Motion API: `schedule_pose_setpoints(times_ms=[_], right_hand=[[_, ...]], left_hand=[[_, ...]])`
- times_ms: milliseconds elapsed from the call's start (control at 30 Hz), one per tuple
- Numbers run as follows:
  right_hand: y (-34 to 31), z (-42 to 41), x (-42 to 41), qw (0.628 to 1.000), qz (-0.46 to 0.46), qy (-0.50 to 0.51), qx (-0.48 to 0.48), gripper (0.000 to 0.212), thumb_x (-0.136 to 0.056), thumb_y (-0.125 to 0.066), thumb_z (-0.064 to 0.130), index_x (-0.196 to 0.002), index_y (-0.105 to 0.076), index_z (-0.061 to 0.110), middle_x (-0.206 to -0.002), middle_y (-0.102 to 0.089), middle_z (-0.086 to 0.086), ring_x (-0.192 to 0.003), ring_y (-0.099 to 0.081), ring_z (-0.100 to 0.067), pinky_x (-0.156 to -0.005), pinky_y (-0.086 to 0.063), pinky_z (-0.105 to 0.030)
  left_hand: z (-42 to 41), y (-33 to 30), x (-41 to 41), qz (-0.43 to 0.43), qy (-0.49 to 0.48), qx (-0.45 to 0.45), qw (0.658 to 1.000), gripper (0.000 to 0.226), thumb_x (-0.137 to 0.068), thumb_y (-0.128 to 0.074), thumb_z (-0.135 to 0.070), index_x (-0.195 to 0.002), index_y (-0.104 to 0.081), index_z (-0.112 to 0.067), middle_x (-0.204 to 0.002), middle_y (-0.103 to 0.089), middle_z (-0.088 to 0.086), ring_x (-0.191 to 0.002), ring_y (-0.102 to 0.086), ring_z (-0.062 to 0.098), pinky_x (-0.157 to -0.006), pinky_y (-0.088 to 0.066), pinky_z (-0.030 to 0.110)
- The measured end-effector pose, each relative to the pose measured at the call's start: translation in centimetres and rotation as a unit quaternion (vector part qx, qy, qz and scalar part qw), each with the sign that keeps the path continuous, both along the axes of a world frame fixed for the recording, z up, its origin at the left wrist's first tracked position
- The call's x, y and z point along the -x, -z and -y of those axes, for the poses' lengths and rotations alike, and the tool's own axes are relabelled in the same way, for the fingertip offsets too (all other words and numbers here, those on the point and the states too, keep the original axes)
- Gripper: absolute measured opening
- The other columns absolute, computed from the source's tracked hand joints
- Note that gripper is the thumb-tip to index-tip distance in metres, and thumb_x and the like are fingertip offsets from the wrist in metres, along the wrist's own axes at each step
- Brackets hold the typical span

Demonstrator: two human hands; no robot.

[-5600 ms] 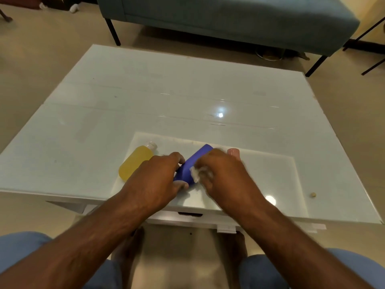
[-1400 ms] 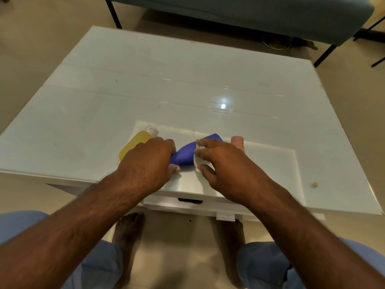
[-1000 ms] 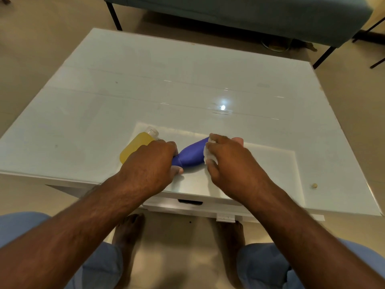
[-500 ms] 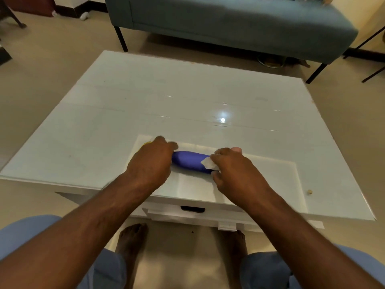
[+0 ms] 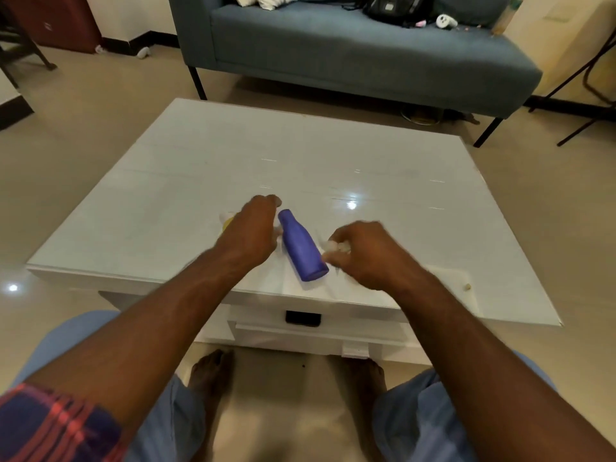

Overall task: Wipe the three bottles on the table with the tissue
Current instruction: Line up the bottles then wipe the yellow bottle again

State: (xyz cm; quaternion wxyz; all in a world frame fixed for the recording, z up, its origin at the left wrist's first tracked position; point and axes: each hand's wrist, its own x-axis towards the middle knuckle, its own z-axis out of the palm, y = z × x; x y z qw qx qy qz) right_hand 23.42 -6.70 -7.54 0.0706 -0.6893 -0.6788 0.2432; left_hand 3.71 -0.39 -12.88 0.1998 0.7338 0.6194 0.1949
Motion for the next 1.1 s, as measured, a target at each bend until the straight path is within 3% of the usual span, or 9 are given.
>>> schedule_pose_setpoints(times_ms=[133,233,300,400,500,700,867,967,1100], right_hand=[[-0.9,-0.9,-3.8,0.991,0.044,0.087,-0.088,0.016,-0.095,-0.072,0.022,-0.103,-0.081,0.013,-0.098,-0.078,-0.010,-0.094,-0.072,-0.029,-0.087,-0.060,-0.041],[-0.2,-1.2,-4.9,0.990,0.084,0.109,-0.043,0.018,-0.094,-0.073,0.025,-0.099,-0.081,0.009,-0.093,-0.077,-0.013,-0.094,-0.072,-0.032,-0.085,-0.061,-0.040],[0.6,-1.4,-4.6,0.989,0.107,0.107,0.004,0.022,-0.092,-0.076,0.023,-0.109,-0.078,0.009,-0.104,-0.076,-0.013,-0.100,-0.072,-0.031,-0.082,-0.057,-0.034],[1.2,-1.5,-3.1,0.985,0.139,0.100,0.024,0.032,-0.093,-0.074,0.016,-0.123,-0.069,0.007,-0.122,-0.072,-0.014,-0.114,-0.068,-0.032,-0.083,-0.050,-0.033],[1.7,-1.3,-2.2,0.985,0.142,0.100,0.000,0.034,-0.099,-0.068,0.021,-0.130,-0.065,0.007,-0.129,-0.069,-0.014,-0.119,-0.066,-0.032,-0.095,-0.052,-0.035],[2.0,-1.5,-1.5,0.991,0.101,0.090,-0.010,0.038,-0.102,-0.065,0.028,-0.133,-0.062,0.007,-0.131,-0.067,-0.014,-0.120,-0.065,-0.032,-0.097,-0.052,-0.036],[2.1,-2.0,-0.3,0.994,0.072,0.085,0.002,0.036,-0.100,-0.068,0.025,-0.131,-0.064,0.008,-0.130,-0.068,-0.012,-0.119,-0.066,-0.031,-0.094,-0.050,-0.033],[2.2,-2.0,0.3,0.995,0.057,0.078,-0.003,0.032,-0.101,-0.064,0.022,-0.130,-0.066,0.008,-0.127,-0.069,-0.013,-0.116,-0.067,-0.031,-0.089,-0.049,-0.032],[2.3,-2.3,0.4,0.995,0.087,0.035,0.013,0.035,-0.095,-0.072,0.013,-0.129,-0.067,0.008,-0.127,-0.070,-0.012,-0.114,-0.068,-0.030,-0.097,-0.056,-0.036]], left_hand=[[-0.1,-2.5,1.9,-0.092,-0.024,0.004,0.995,0.044,-0.091,-0.072,-0.027,-0.131,-0.059,-0.017,-0.134,-0.060,0.009,-0.120,-0.058,0.028,-0.099,-0.046,0.038],[0.4,-3.2,3.5,-0.184,-0.044,0.061,0.980,0.056,-0.087,-0.074,-0.036,-0.135,-0.054,-0.015,-0.136,-0.056,0.013,-0.122,-0.055,0.033,-0.099,-0.047,0.041],[0.9,-3.0,4.2,-0.209,-0.047,0.109,0.971,0.065,-0.085,-0.076,-0.038,-0.139,-0.048,-0.014,-0.138,-0.052,0.015,-0.122,-0.055,0.034,-0.098,-0.048,0.041],[1.6,-2.1,4.7,-0.185,-0.042,0.121,0.974,0.068,-0.085,-0.077,-0.031,-0.141,-0.043,-0.014,-0.136,-0.052,0.018,-0.118,-0.057,0.035,-0.093,-0.048,0.041],[2.1,-1.3,4.3,-0.143,-0.044,0.094,0.984,0.065,-0.085,-0.076,-0.023,-0.140,-0.043,-0.012,-0.133,-0.054,0.020,-0.115,-0.058,0.035,-0.090,-0.048,0.039],[1.8,-0.4,3.0,-0.089,-0.016,0.100,0.991,0.070,-0.085,-0.075,-0.013,-0.145,-0.039,-0.019,-0.138,-0.052,0.016,-0.118,-0.056,0.031,-0.086,-0.043,0.030],[1.6,-0.8,2.1,-0.062,0.021,0.127,0.990,0.069,-0.086,-0.071,-0.001,-0.145,-0.042,-0.022,-0.142,-0.053,0.012,-0.119,-0.058,0.029,-0.100,-0.050,0.038],[1.5,-0.8,1.8,-0.044,0.033,0.143,0.988,0.069,-0.085,-0.068,0.002,-0.144,-0.043,-0.025,-0.143,-0.051,0.011,-0.119,-0.058,0.029,-0.101,-0.051,0.041],[1.4,-1.1,1.2,-0.042,0.043,0.160,0.985,0.071,-0.086,-0.066,0.003,-0.145,-0.041,-0.027,-0.146,-0.049,0.008,-0.121,-0.057,0.027,-0.100,-0.050,0.036]])
